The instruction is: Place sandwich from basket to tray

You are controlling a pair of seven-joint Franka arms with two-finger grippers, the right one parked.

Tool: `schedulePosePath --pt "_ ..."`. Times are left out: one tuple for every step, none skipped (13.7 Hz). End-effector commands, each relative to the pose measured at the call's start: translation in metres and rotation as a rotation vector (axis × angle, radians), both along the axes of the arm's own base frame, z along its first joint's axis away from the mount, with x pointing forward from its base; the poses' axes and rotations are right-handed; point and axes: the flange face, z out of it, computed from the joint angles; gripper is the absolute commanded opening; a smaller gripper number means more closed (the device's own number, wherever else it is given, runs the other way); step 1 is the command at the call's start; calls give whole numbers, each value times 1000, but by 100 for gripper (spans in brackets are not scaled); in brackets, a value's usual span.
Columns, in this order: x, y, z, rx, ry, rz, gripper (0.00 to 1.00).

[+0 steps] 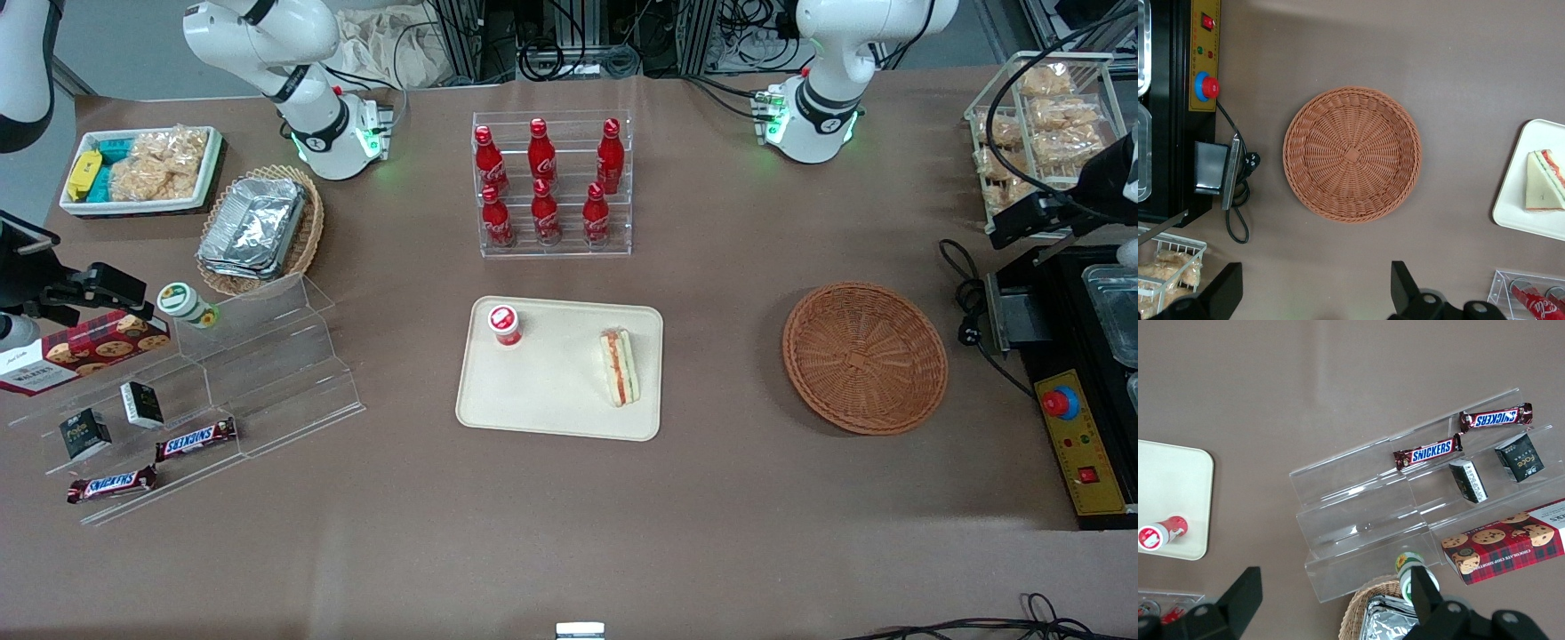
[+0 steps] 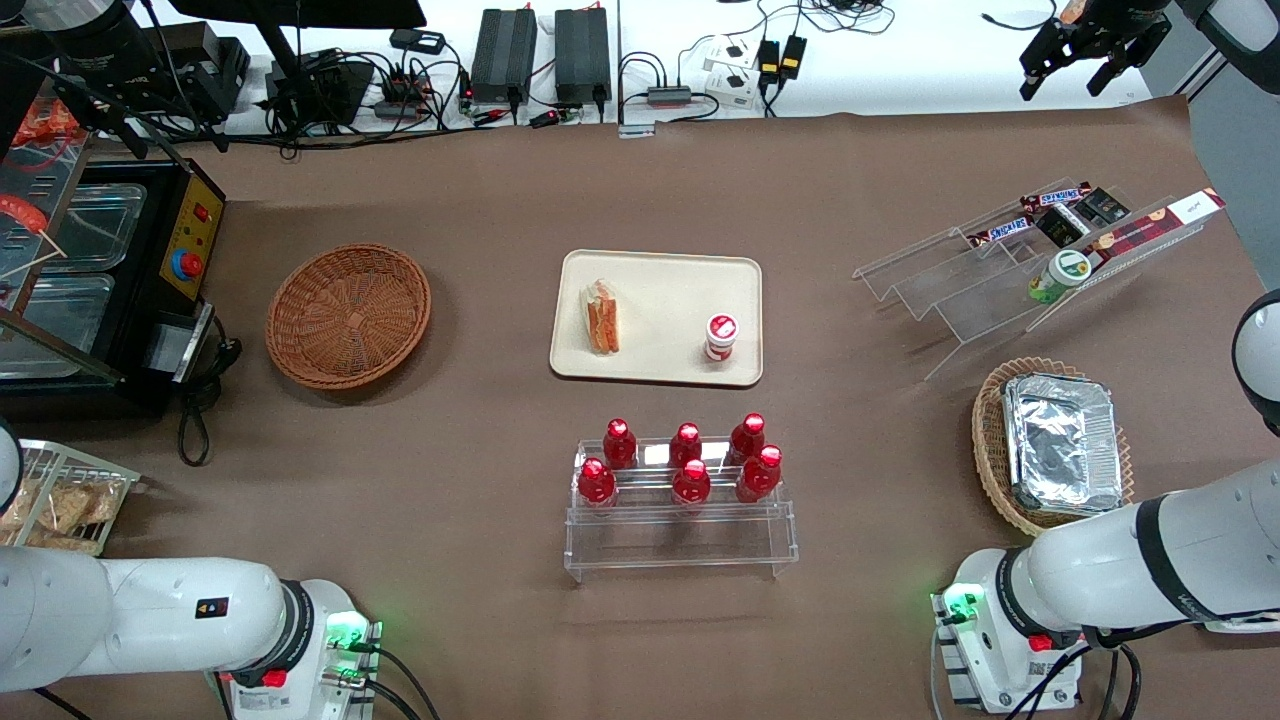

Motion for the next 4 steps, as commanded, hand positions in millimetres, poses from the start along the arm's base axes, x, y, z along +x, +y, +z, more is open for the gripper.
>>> schedulePosePath --pt "-10 1 1 -5 14 -19 100" --pt "-8 2 0 2 16 -19 100" --pt "-7 2 0 7 16 -19 100" --pt "-7 3 0 8 15 -18 100"
